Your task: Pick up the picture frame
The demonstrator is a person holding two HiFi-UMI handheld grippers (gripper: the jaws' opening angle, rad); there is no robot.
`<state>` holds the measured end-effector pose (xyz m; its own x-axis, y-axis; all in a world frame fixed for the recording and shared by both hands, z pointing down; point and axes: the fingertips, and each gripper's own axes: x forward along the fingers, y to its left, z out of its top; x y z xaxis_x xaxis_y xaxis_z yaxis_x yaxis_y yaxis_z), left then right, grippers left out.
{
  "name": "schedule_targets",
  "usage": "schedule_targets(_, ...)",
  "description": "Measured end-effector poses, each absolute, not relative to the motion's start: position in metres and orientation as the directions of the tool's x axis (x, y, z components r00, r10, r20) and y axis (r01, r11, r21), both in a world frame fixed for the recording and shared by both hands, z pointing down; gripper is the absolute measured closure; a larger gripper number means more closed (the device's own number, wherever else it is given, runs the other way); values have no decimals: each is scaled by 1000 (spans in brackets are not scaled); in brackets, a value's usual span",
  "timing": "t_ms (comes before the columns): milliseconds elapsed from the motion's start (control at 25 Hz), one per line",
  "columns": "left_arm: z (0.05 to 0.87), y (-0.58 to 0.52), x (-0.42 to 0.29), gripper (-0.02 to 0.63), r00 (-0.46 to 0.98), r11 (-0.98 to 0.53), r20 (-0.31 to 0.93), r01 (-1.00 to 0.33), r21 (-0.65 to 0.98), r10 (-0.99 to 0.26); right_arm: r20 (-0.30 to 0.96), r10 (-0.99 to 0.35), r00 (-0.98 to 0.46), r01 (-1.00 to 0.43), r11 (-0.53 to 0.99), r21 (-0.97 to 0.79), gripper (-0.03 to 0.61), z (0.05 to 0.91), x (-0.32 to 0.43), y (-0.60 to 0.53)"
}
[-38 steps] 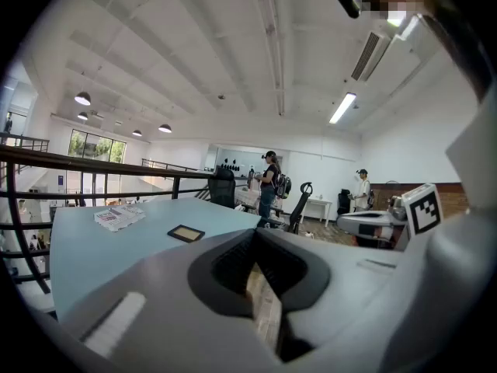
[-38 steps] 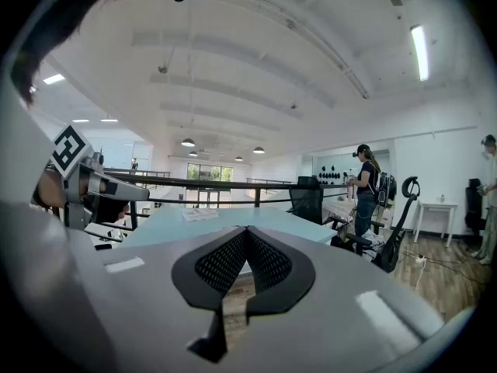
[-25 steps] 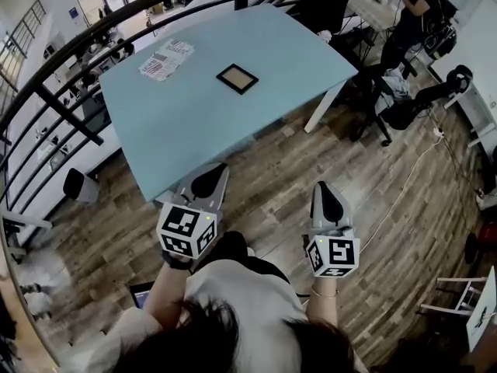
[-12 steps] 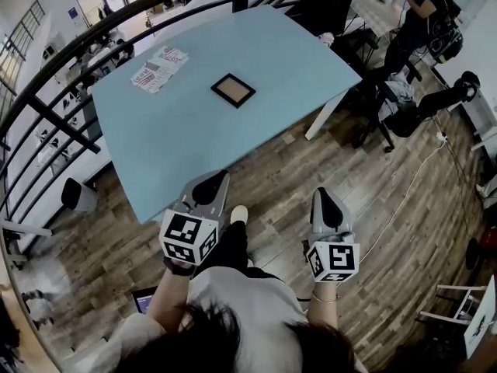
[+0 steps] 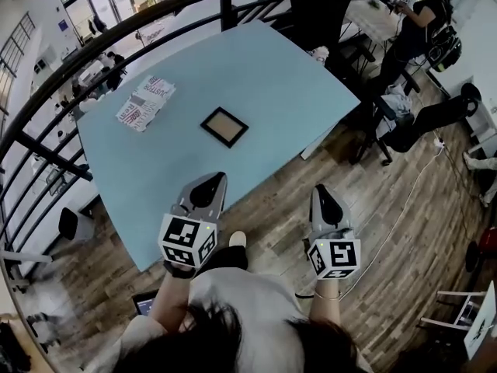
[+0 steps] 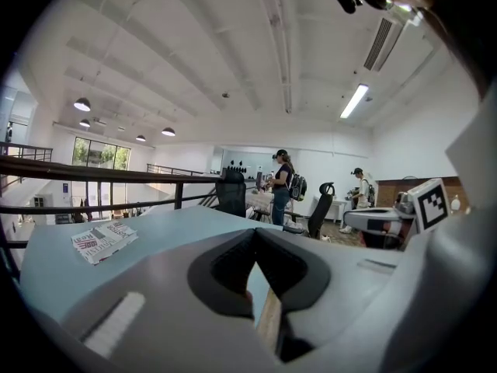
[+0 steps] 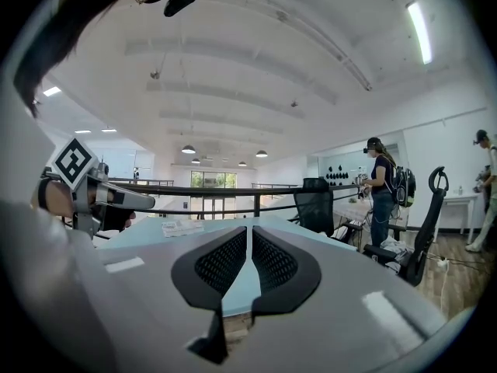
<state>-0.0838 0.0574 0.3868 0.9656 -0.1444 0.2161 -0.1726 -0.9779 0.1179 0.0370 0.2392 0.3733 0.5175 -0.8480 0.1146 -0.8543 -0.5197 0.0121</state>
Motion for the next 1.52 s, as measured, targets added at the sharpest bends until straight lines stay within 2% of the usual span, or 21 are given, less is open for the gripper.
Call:
schedule_targets(160, 387, 36, -62, 557, 966, -980, 220, -166, 113, -139, 100, -856, 508, -860, -510, 0, 572, 369, 58, 214)
schedule_targets(440, 392, 8, -47, 557, 962, -977, 230, -179, 117, -149, 95, -873, 478, -876, -481, -11, 504, 368, 77, 179)
schedule_targets(760, 406, -20, -44, 557, 941, -955, 254, -265, 133, -225, 122, -912, 392, -918, -397, -18, 489, 380, 95, 135)
schedule_targets(960, 414, -58, -39, 557, 896, -904, 259, -404, 139, -361, 129, -956, 262, -963, -267, -24, 488, 388, 122, 82)
schedule_targets(1280, 420, -102, -18, 557, 743, -731, 270, -663, 162, -613, 135, -989, -56, -998, 53, -24, 486, 387, 174, -21)
schedule_targets(1520, 424, -115, -6, 555, 645, -619, 278, -763, 185, -712, 143, -966, -214, -977, 212, -30, 486, 388, 195, -63)
